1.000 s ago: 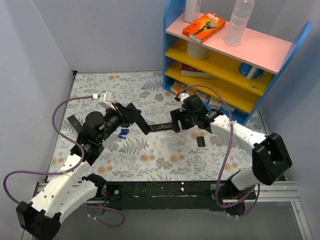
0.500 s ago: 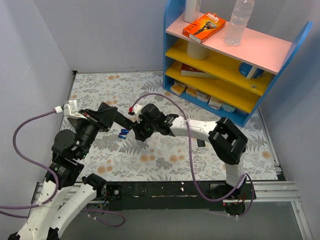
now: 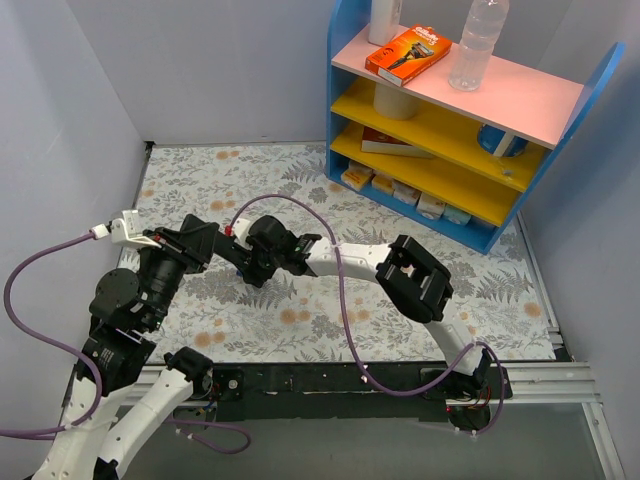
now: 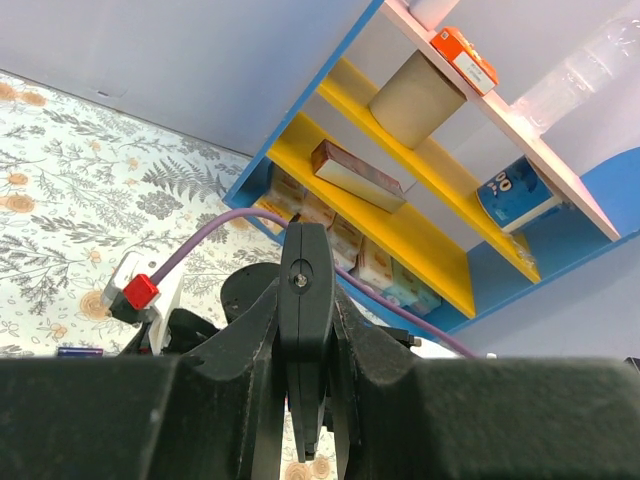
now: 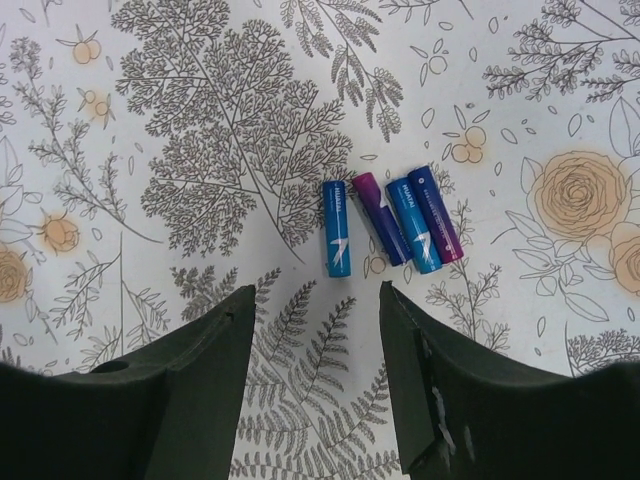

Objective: Load the batteries into the remote control
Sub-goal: Move the battery to the center of the board.

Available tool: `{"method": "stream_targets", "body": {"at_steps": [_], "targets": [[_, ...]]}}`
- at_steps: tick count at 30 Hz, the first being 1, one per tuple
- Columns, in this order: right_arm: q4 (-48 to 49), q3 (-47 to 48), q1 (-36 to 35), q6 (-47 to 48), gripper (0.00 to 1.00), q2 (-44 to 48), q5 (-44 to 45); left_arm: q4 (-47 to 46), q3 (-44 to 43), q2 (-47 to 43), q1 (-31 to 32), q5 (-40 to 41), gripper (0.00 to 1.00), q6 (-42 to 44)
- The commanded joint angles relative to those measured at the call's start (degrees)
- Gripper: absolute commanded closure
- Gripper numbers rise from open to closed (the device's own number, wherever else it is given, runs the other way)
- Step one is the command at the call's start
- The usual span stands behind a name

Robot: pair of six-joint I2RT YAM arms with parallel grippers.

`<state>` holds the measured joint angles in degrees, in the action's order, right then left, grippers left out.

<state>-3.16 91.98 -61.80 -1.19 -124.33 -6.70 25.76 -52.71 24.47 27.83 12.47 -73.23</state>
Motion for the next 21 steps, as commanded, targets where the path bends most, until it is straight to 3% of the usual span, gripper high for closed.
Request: {"method": "stream_targets", "body": {"at_steps": [1, 16, 21], "targets": [[0.9, 4.1, -0.5, 2.5, 0.40, -2.2, 1.4, 2.0, -2.2, -0.6, -0.2, 1.1, 1.00, 1.2], [-1.4, 7.7, -1.8, 6.9, 0.47, -8.3, 6.5, 3.1, -2.0, -0.8, -0.2, 0.4, 1.00, 1.3], [-1.9, 5.1, -2.9, 9.5, 0.64, -7.2, 10.5, 3.1, -1.3, -1.4, -0.2, 0.6, 1.00, 1.0]]}}
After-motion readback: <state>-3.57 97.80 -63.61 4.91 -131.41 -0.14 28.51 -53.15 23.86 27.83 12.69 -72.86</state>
